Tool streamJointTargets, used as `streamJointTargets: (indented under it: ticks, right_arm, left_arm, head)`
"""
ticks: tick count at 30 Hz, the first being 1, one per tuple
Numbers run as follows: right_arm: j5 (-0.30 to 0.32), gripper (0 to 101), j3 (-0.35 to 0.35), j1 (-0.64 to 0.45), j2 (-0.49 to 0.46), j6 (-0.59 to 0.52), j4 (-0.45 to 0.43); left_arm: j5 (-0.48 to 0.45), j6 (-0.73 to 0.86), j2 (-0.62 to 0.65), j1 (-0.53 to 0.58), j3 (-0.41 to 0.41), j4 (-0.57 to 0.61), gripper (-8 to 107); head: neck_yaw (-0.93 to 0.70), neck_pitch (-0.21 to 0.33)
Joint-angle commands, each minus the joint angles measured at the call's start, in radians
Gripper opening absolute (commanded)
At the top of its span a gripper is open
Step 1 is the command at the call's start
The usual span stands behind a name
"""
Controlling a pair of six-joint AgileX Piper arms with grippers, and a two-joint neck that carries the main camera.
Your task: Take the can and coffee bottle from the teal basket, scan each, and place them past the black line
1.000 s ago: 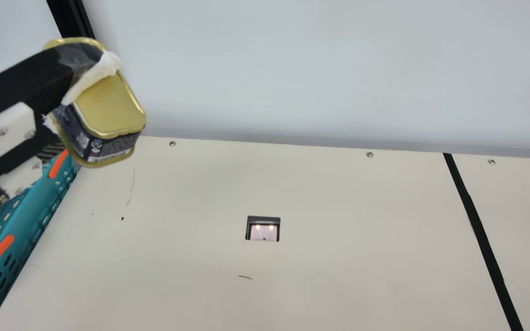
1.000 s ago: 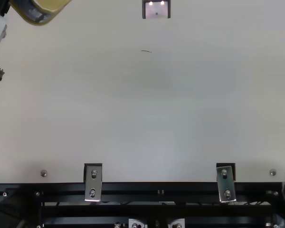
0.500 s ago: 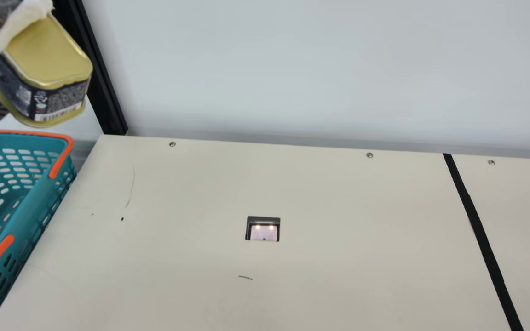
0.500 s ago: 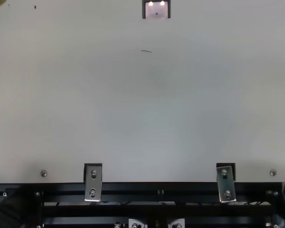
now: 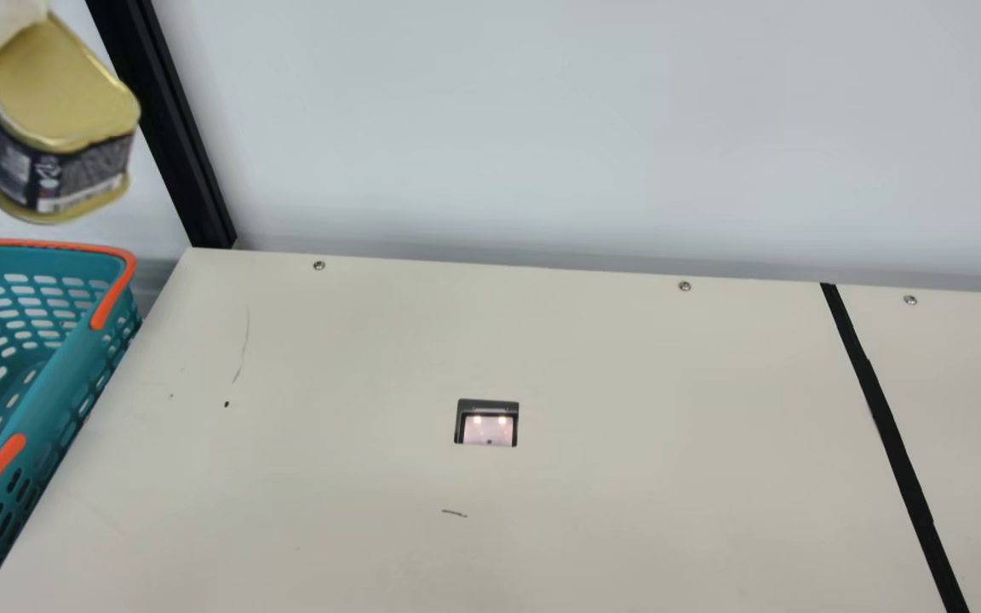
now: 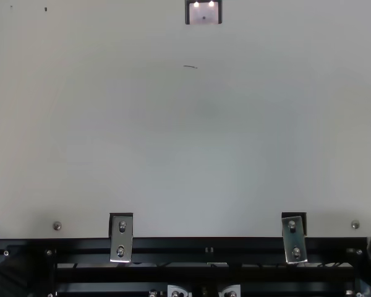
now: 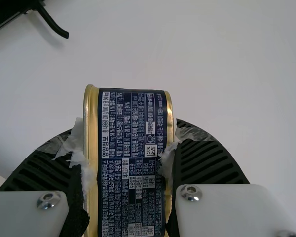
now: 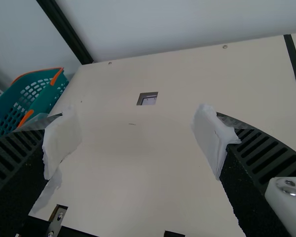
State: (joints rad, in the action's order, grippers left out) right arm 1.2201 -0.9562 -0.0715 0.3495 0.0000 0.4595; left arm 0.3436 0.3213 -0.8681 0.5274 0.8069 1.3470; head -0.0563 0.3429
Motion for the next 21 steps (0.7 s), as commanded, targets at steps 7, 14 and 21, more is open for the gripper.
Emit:
streamJointTargets:
  ticks: [7,14,21]
  right_arm:
    - [0.0,101,0.0,0.0,0.0,0.0,0.0]
    - [0.0,101,0.0,0.0,0.0,0.0,0.0]
    - [0.0,101,0.0,0.0,0.0,0.0,0.0]
  left_arm:
    - [0.141,-0.149,-0.01,0.135,-0.148,-0.272,10]
    - [0.263,-0.29,-0.106,0.213,-0.246,-0.422,10]
    - [0.335,-0.447,-0.235,0.244,-0.284,-0.592,10]
  head:
    - [0.0,0.007]
    - [0.0,0.007]
    - [0.0,0.007]
